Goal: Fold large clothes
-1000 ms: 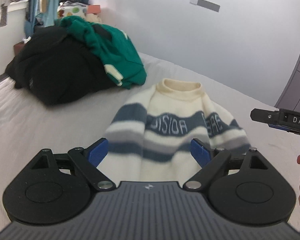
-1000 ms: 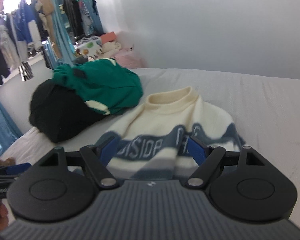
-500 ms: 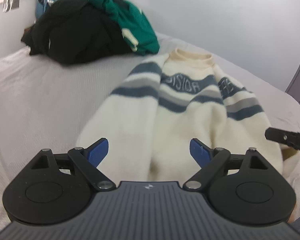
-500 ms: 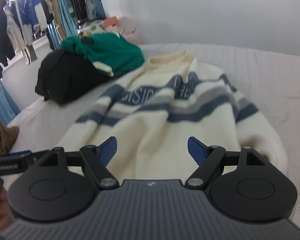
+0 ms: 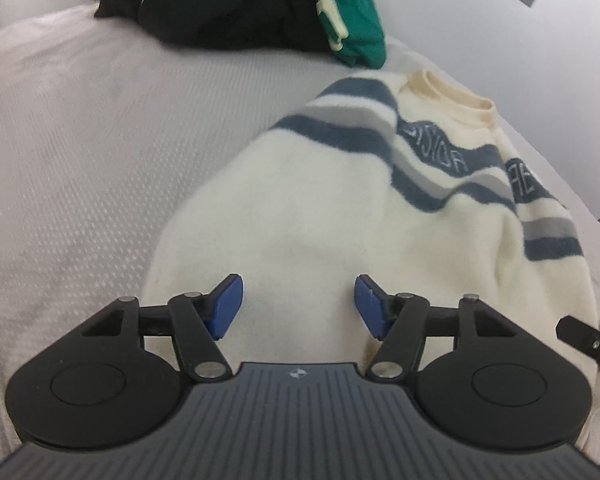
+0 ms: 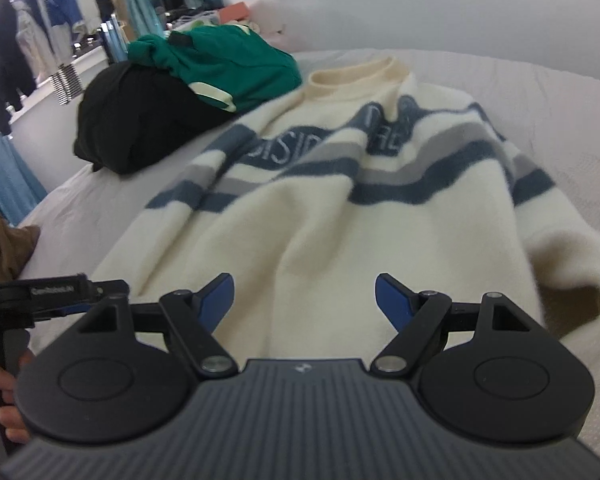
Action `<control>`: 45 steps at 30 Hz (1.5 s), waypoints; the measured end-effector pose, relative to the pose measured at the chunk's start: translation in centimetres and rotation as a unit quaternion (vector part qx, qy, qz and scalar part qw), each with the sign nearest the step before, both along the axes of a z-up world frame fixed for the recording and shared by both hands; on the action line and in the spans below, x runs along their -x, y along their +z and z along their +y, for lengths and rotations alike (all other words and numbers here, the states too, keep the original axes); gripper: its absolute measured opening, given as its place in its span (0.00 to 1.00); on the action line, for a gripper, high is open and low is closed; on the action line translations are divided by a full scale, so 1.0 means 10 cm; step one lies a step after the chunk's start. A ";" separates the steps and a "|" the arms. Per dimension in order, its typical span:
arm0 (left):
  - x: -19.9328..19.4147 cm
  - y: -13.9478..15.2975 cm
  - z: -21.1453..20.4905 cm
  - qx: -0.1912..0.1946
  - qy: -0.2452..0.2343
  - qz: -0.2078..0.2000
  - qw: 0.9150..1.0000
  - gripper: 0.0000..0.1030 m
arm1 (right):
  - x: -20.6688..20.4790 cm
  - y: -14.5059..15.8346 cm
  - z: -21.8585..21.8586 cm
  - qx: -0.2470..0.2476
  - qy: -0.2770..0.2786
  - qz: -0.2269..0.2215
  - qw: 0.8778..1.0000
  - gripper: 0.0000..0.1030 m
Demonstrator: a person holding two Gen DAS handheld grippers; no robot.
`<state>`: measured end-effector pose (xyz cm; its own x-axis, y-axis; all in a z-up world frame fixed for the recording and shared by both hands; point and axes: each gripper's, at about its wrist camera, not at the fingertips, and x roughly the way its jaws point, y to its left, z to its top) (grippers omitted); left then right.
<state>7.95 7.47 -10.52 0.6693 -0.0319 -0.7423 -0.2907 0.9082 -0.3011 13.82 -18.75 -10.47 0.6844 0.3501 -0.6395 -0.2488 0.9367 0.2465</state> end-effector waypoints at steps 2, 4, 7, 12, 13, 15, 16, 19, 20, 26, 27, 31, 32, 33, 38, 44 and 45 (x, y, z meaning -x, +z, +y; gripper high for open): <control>-0.02 -0.01 -0.02 -0.001 -0.009 0.002 1.000 0.66 | -0.06 -0.06 -0.03 -0.001 -0.005 0.009 1.000 0.77; -0.02 0.00 -0.09 -0.008 -0.025 -0.001 1.000 0.66 | -0.11 -0.10 -0.05 -0.003 -0.013 0.019 1.000 0.77; -0.03 0.00 -0.22 -0.032 -0.052 0.004 0.998 0.66 | -0.13 -0.14 -0.06 -0.010 -0.015 0.028 0.999 0.77; -0.06 -0.06 -0.33 -0.073 -0.055 0.026 0.995 0.65 | -0.10 -0.16 -0.04 -0.004 -0.010 0.031 0.999 0.77; -0.05 -0.07 -0.33 -0.079 -0.050 0.027 0.995 0.57 | -0.10 -0.16 -0.04 -0.002 -0.012 0.030 0.999 0.77; -0.02 -0.04 -0.31 -0.081 -0.040 0.018 0.996 0.39 | -0.10 -0.16 -0.04 0.004 -0.015 0.029 0.999 0.77; 0.01 -0.02 -0.29 -0.075 -0.035 0.010 0.997 0.26 | -0.09 -0.16 -0.04 0.006 -0.018 0.029 0.999 0.77; 0.12 0.09 -0.11 -0.052 0.011 -0.019 0.998 0.08 | -0.08 -0.16 -0.07 0.007 -0.026 0.030 0.999 0.77; 0.16 0.14 -0.03 -0.042 0.029 -0.028 0.998 0.08 | -0.08 -0.16 -0.08 0.008 -0.027 0.029 0.999 0.77; 0.08 0.51 0.39 -0.058 0.081 -0.075 0.992 0.07 | -0.05 -0.15 -0.08 0.018 -0.035 0.021 0.999 0.77; 0.03 0.59 0.47 -0.064 0.088 -0.083 0.991 0.07 | -0.05 -0.15 -0.07 0.022 -0.036 0.018 0.999 0.77; -0.31 0.90 0.96 -0.090 0.128 -0.103 0.982 0.07 | -0.09 -0.18 -0.05 0.035 -0.037 0.017 0.999 0.77; -0.44 0.96 1.10 -0.097 0.133 -0.101 0.981 0.07 | -0.10 -0.19 -0.05 0.037 -0.038 0.018 0.998 0.77; -0.57 1.00 1.23 -0.109 0.137 -0.098 0.980 0.07 | -0.13 -0.20 -0.05 0.040 -0.041 0.018 0.998 0.77; -1.28 1.01 2.05 -0.127 0.164 -0.045 0.977 0.07 | -0.25 -0.21 -0.02 0.049 -0.048 0.002 0.998 0.77; -1.89 0.63 2.78 -0.096 0.176 0.016 0.980 0.08 | -0.51 -0.21 0.06 0.053 -0.053 -0.032 0.997 0.77; -1.97 0.58 2.84 -0.093 0.173 0.017 0.980 0.08 | -0.54 -0.22 0.08 0.056 -0.052 -0.038 0.996 0.77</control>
<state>27.69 35.88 -4.76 0.5902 0.3314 -0.7361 -0.5987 0.7914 -0.1238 19.22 -17.96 -12.63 0.7617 0.2030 -0.6153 -0.1621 0.9791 0.1225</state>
